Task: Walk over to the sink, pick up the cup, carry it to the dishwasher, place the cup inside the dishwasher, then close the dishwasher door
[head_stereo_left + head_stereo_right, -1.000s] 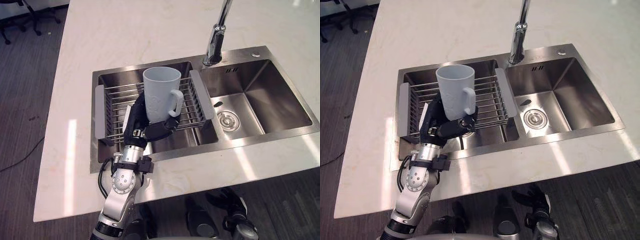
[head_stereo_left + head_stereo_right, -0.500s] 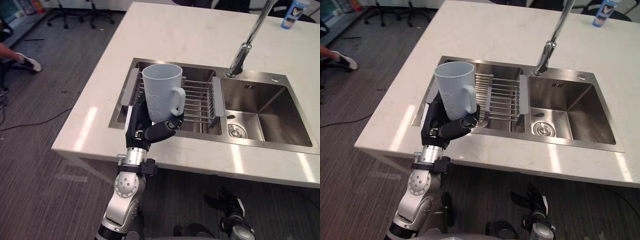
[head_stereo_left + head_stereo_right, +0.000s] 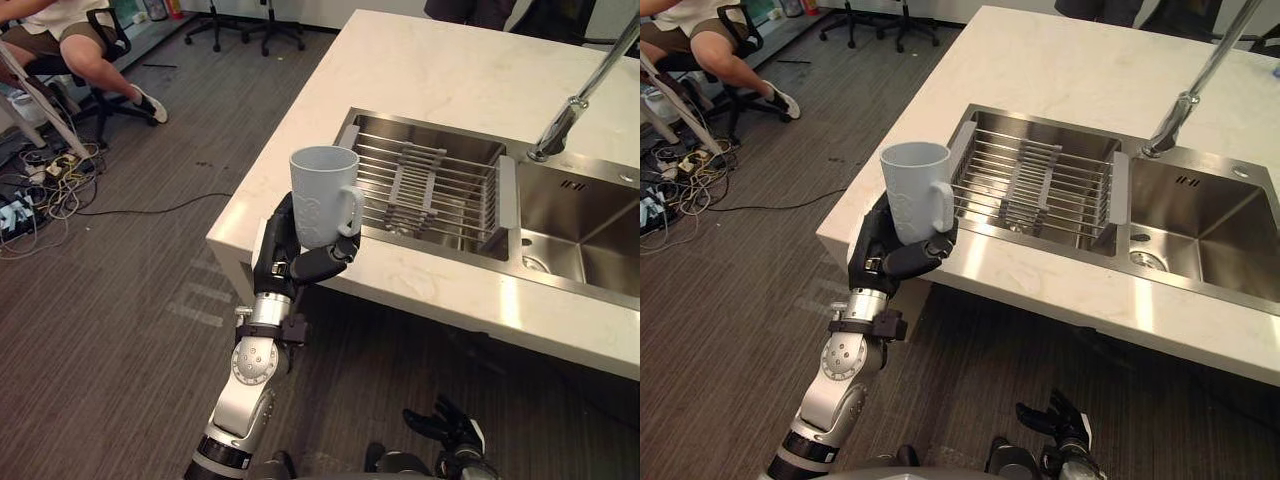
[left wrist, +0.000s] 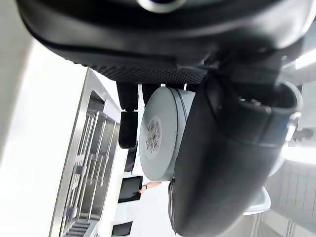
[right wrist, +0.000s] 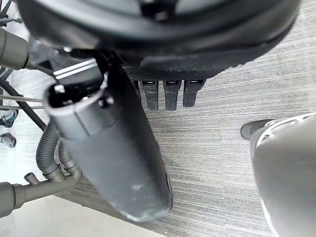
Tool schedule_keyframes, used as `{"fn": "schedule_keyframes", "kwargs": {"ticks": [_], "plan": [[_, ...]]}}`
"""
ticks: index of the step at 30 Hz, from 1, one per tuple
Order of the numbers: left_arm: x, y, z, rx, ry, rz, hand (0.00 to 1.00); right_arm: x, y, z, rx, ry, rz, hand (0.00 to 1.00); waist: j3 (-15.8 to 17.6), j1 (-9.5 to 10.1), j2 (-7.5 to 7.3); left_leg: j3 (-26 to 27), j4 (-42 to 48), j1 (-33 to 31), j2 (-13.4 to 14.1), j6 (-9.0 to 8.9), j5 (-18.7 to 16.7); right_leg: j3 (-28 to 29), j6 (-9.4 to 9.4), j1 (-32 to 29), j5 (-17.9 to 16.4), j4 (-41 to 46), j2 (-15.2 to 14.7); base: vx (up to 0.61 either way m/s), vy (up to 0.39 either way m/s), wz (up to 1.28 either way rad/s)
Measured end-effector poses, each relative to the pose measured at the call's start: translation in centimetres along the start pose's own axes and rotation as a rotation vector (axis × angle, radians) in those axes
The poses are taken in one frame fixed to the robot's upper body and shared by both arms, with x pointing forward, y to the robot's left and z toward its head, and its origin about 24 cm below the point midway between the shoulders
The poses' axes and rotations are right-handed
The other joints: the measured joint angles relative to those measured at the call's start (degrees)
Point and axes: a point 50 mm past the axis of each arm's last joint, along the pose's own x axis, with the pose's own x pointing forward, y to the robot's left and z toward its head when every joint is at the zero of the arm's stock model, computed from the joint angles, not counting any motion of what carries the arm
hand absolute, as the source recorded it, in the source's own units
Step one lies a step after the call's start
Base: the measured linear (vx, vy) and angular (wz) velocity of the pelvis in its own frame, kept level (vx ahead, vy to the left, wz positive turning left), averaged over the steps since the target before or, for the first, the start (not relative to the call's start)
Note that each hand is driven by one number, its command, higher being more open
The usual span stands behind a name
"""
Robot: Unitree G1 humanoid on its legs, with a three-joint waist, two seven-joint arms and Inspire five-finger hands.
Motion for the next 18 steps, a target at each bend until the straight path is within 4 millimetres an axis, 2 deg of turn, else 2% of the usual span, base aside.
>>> {"fn": "schedule_keyframes", "kwargs": {"ticks": [3, 5, 6, 7, 8, 10, 11, 13, 14, 15, 16, 17, 18], "plan": [[0.0, -0.1, 0.0, 0.000, 0.001, -0.005, 0.30, 0.0, -0.3, -0.4, -0.008, 0.017, -0.007, 0.90, 0.1, -0.37, -0.15, -0.7, -0.4, -0.3, -0.6, 0.63, 0.4, 1.5, -0.02, -0.8, 0.0, 1.9, -0.2, -0.05, 0.051, 0.12], [-0.2, -0.2, -0.1, 0.000, 0.008, -0.019, 0.30, -0.3, -0.6, -1.0, -0.016, 0.035, -0.013, 0.90, 0.3, -1.17, -0.41, -3.8, -0.2, -0.9, -1.1, 1.54, 1.0, 9.8, -1.25, -1.9, -0.9, 5.5, 0.5, -0.07, 0.050, 0.60], [-0.2, -0.3, -0.2, 0.000, 0.009, -0.024, 0.30, -0.3, -0.7, -1.1, -0.018, 0.039, -0.016, 0.90, 0.3, -1.20, -0.48, -4.7, -0.1, -1.3, -1.3, 1.81, 1.2, 10.7, -1.54, -1.9, -1.1, 5.9, 0.6, -0.05, 0.008, 0.81], [-0.3, -0.3, -0.2, 0.000, 0.013, -0.022, 0.30, -0.5, -0.9, -1.5, -0.020, 0.052, -0.024, 0.90, 0.2, -0.94, -0.80, -6.6, -0.1, -2.0, -1.9, 2.06, 1.7, 10.5, -1.49, -1.9, -1.8, 6.1, 0.1, -0.05, -0.017, 0.77], [-0.4, -0.1, -0.2, 0.002, 0.015, -0.011, 0.30, -0.6, -0.9, -1.8, -0.027, 0.058, -0.022, 0.90, 0.1, -0.16, -1.30, -7.9, -0.3, -2.9, -2.9, 2.14, 2.5, 10.2, -0.41, -1.9, -2.7, 6.0, -0.7, -0.06, -0.025, 0.72], [-0.7, 0.3, -0.3, 0.003, 0.022, 0.006, 0.30, -0.6, -0.7, -1.8, -0.043, 0.060, -0.012, 0.90, 0.1, 0.60, -1.37, -10.8, -0.3, -4.9, -3.9, 2.12, 3.7, 8.7, 0.97, -1.7, -3.8, 5.7, -1.5, -0.11, -0.056, 0.94], [-1.1, 0.3, -0.2, -0.002, 0.024, 0.013, 0.30, -0.6, -0.5, -1.8, -0.054, 0.059, -0.001, 0.90, 0.1, 0.55, -1.52, -13.9, -0.6, -6.5, -4.8, 2.02, 4.9, 6.2, 1.93, -1.4, -4.8, 5.7, -2.3, -0.13, -0.080, 1.31], [-1.6, 0.2, 0.0, -0.020, 0.022, 0.023, 0.30, -0.5, -0.5, -1.6, -0.070, 0.056, 0.004, 0.90, 0.2, 1.23, -1.56, -17.5, -2.8, -7.8, -5.5, 2.19, 6.5, 0.8, 2.35, -0.8, -5.2, 5.7, -3.7, -0.10, -0.097, 1.57], [-1.9, 0.3, 0.2, -0.025, 0.016, 0.035, 0.30, -0.5, -0.5, -1.5, -0.071, 0.052, 0.003, 0.90, 0.2, 1.70, -1.63, -14.1, -3.9, -8.5, -4.0, 3.28, 6.6, -3.1, 2.38, 0.4, -5.1, 5.3, -4.3, -0.08, -0.095, 1.66], [-1.9, 0.3, 0.3, -0.027, 0.015, 0.034, 0.30, -0.5, -0.5, -1.4, -0.072, 0.048, 0.001, 0.90, 0.2, 1.64, -1.64, -11.7, -4.3, -8.7, -3.1, 3.30, 6.6, -5.6, 2.39, 1.2, -5.1, 4.9, -4.8, -0.06, -0.059, 1.91], [-1.9, 0.2, 0.3, -0.034, 0.013, 0.035, 0.30, -0.4, -0.9, -1.2, -0.084, 0.043, -0.011, 0.90, 0.5, 1.44, -2.15, -4.2, -3.1, -9.8, -0.9, 4.25, 6.0, -10.7, 2.37, 3.0, -5.1, 4.6, -5.9, -0.03, 0.002, 1.74], [-1.9, 0.2, 0.3, -0.038, 0.012, 0.039, 0.30, -0.3, -1.2, -1.0, -0.095, 0.040, -0.015, 0.90, 0.5, 1.17, -2.04, 0.6, -1.4, -10.5, 0.6, 5.38, 5.3, -13.2, 2.37, 3.9, -5.1, 4.5, -6.6, -0.01, 0.067, 2.22], [-1.9, 0.4, 0.2, -0.043, 0.013, 0.054, 0.30, -0.1, -1.7, -0.5, -0.122, 0.024, -0.026, 0.90, 0.3, 0.18, -1.16, 9.8, 1.9, -11.5, 3.4, 7.52, 4.4, -18.2, 2.37, 6.0, -5.1, 4.5, -7.2, 0.03, 0.123, 2.10]]}}
